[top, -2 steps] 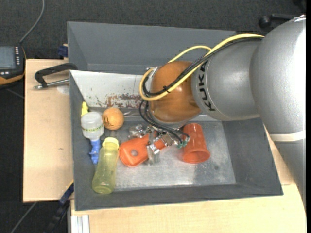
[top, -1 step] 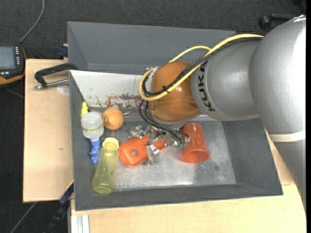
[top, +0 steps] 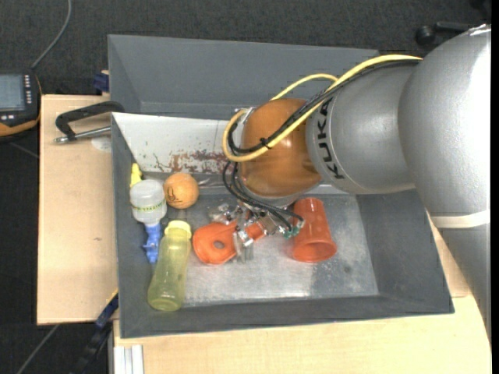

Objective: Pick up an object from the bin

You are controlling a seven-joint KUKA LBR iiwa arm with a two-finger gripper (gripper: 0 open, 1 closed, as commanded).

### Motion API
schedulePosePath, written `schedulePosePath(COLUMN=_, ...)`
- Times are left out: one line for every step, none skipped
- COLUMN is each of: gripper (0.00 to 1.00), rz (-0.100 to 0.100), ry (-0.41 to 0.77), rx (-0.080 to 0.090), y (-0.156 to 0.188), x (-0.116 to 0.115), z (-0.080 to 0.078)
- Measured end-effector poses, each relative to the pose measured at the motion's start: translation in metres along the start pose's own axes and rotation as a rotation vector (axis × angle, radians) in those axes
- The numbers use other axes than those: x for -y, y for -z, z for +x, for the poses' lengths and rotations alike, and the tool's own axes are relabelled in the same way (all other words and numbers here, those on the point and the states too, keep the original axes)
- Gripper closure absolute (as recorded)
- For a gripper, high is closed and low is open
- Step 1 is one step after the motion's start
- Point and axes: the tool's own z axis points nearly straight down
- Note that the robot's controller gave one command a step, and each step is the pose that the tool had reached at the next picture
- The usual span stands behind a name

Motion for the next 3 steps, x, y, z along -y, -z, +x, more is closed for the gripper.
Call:
schedulePosePath(gripper=1.00, rz=0.000, ry=0.000, rx=0.000, y=0.000, x=0.000, z=0.000)
schedulePosePath(gripper=1.00, rz=-0.001, ry=0.011, rx=0.001, y=0.007, x=-0.004, z=0.002)
schedulePosePath(gripper=1.00, rz=-0.001, ry=0.047, rx=0.001, y=0.000, x=-0.011, z=0.005)
